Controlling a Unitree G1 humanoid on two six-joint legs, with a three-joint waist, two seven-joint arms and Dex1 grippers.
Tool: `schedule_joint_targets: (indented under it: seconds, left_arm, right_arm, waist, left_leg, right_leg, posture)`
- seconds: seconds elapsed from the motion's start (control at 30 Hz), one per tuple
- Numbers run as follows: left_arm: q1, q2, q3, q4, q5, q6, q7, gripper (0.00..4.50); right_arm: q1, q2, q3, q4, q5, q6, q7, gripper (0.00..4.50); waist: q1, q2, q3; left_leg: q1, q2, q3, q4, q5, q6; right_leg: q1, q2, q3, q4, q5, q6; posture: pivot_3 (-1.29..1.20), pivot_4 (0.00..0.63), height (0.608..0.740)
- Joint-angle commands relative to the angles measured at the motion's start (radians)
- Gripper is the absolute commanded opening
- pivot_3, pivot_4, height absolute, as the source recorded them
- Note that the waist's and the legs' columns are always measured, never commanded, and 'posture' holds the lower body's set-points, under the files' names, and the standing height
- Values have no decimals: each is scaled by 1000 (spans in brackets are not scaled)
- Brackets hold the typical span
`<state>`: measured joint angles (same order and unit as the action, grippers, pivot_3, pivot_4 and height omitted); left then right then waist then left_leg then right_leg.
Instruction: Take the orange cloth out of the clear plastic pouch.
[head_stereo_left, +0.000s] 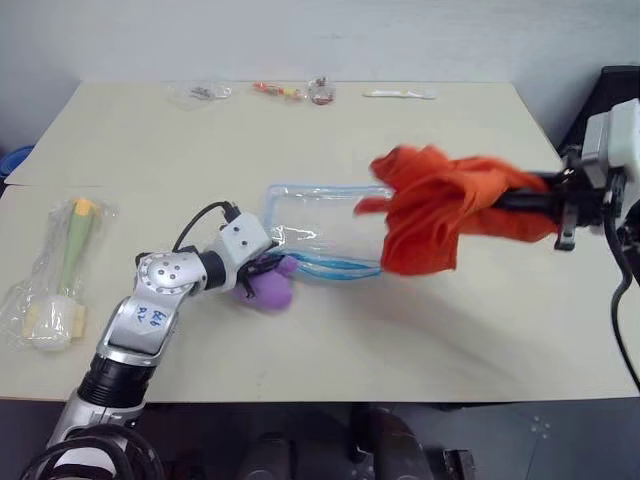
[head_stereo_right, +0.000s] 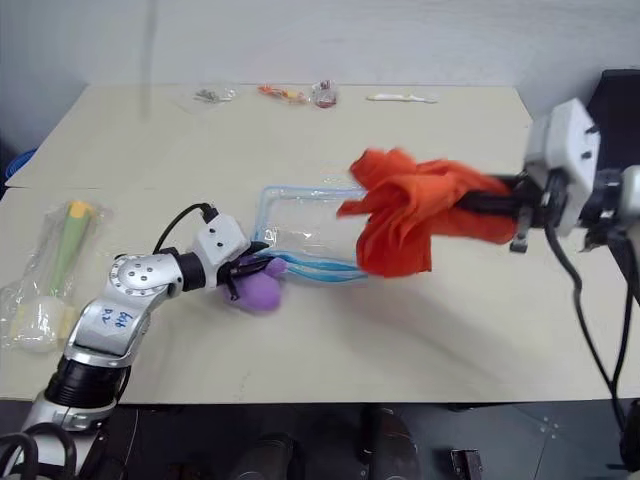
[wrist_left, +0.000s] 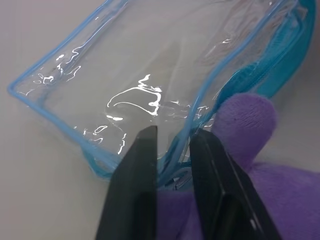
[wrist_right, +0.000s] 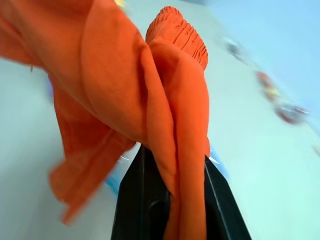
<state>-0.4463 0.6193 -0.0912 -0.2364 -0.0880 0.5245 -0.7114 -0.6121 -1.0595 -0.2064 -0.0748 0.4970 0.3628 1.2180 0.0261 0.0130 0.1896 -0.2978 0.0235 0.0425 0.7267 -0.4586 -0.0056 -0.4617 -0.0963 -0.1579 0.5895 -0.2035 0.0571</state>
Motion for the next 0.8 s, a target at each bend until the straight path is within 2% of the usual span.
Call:
schedule_joint_targets:
  seconds: [0.03,0.1,0.23,0.33,0.43,0.63,0.77,0.8]
  left_arm:
    - [-5,41,63,-83,-69,-12,-61,2244]
    - [-4,62,112,-120,-157,14,-122,2914]
    - [-18,109,264,-189,-413,144,-229,2914]
    - [-54,165,376,-216,-600,281,-256,2914]
    - [-78,223,445,-227,-747,378,-266,2914]
    - [-77,277,455,-230,-807,398,-237,2914]
    - [-20,297,452,-242,-780,355,-257,2914]
    - [0,312,452,-238,-774,350,-273,2936]
  right_arm:
    - [-33,-16,19,182,-210,-228,-108,0]
    - [-30,-1,39,295,-313,-325,-199,0]
    - [117,20,68,415,-451,-538,-304,0]
    - [253,50,85,432,-542,-675,-408,0]
    - [324,73,84,452,-605,-733,-503,0]
    - [385,15,64,593,-677,-862,-619,0]
    - [398,-44,102,672,-733,-1012,-655,0]
    - [394,-49,108,690,-726,-1026,-641,293]
  waist:
    - [-1,0,0]
    - [-2,0,0]
    - [-2,0,0]
    - [-3,0,0]
    - [-8,2,0]
    - [-13,4,0]
    - [-21,5,0]
    - [-27,4,0]
  left_leg:
    - [0,0,0,0,0,0]
    - [0,0,1,0,0,0]
    - [0,1,1,0,0,0]
    - [-1,2,2,0,0,0]
    - [0,2,3,0,0,-1]
    - [1,2,3,0,1,-1]
    - [1,2,4,0,1,-1]
    - [1,2,4,-1,1,-1]
  right_leg:
    - [0,0,0,0,0,0]
    - [0,0,1,0,0,0]
    - [-1,0,-1,0,0,0]
    - [-1,0,0,0,0,0]
    - [-1,0,1,0,0,0]
    - [0,1,3,0,0,0]
    - [0,1,3,0,0,0]
    - [0,1,3,0,0,0]
  posture:
    - [0,150,740]
    - [0,150,740]
    - [0,150,740]
    - [0,150,740]
    - [0,150,740]
    - [0,150,740]
    - [0,150,740]
    - [0,150,740]
